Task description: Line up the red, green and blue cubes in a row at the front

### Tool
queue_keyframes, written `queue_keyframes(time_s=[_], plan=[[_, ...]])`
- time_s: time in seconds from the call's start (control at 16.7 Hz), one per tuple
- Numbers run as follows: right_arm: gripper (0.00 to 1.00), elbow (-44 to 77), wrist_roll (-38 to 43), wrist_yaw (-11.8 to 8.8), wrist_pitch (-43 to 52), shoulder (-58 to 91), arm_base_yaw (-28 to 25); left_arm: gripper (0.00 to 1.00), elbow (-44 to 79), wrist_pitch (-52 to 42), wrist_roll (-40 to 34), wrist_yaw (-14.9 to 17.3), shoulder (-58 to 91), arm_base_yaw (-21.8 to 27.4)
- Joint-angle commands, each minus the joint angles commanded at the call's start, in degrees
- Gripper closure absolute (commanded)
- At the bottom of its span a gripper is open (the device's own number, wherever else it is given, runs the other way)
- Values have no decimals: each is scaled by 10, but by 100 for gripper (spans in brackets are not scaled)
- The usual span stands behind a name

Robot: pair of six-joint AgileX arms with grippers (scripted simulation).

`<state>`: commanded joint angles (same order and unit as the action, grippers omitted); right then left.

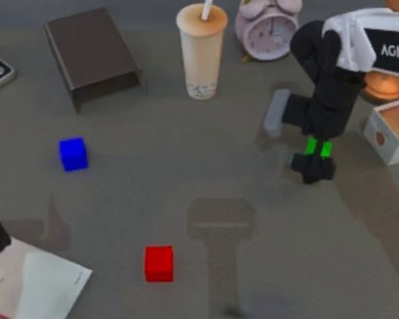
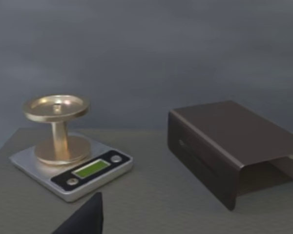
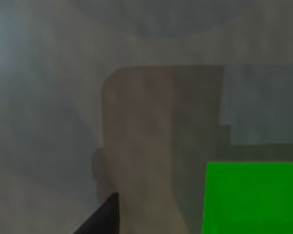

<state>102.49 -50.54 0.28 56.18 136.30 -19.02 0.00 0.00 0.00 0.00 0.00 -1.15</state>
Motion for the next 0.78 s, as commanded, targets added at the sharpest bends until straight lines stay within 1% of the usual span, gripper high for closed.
queue_keyframes(time_s=[0.42, 0.48, 0.78], plan=[[98, 0, 0, 0, 0, 0, 0, 0, 0, 0, 0, 0, 0, 0], [100, 0, 0, 0, 0, 0, 0, 0, 0, 0, 0, 0, 0, 0], [100, 0, 0, 0, 0, 0, 0, 0, 0, 0, 0, 0, 0, 0]])
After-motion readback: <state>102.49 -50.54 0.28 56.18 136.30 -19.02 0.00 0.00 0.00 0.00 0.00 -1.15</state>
